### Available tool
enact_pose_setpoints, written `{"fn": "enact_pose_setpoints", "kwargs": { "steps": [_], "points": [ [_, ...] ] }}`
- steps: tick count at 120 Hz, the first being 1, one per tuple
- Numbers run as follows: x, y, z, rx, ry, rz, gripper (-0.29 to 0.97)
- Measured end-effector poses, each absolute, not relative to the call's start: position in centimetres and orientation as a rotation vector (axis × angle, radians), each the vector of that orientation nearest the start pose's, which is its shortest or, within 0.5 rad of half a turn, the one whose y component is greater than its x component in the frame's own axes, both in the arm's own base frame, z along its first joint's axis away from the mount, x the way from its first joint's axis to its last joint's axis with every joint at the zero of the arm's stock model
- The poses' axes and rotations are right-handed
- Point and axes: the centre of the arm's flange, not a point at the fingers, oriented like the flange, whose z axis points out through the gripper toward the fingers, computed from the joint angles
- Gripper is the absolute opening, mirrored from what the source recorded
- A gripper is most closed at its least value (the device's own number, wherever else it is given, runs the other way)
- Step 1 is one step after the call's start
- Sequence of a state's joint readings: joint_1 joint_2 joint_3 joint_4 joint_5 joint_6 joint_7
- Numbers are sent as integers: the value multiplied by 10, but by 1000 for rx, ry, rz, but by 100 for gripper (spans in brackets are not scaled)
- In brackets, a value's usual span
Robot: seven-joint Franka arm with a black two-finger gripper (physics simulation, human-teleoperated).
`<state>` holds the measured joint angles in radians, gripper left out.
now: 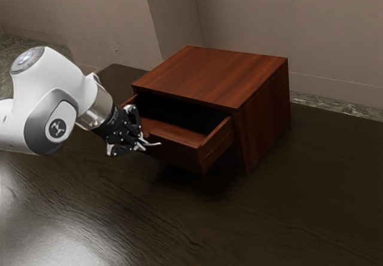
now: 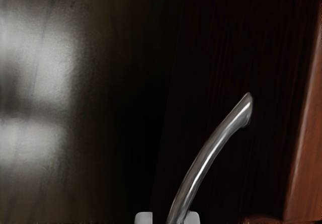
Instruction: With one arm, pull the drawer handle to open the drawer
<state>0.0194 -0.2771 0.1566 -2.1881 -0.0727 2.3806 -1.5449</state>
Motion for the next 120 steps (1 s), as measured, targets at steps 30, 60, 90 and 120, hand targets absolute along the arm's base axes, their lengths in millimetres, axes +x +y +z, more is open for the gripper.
{"fn": "enact_pose_setpoints", "kwargs": {
  "steps": [30, 60, 90, 120],
  "points": [
    [477, 92, 555, 1733, 2119, 433, -10],
    [463, 90, 554, 1731, 2120, 440, -10],
    [449, 86, 562, 1728, 2108, 478, 3],
    [420, 80, 596, 1707, 2069, 538, 32]
  ]
}}
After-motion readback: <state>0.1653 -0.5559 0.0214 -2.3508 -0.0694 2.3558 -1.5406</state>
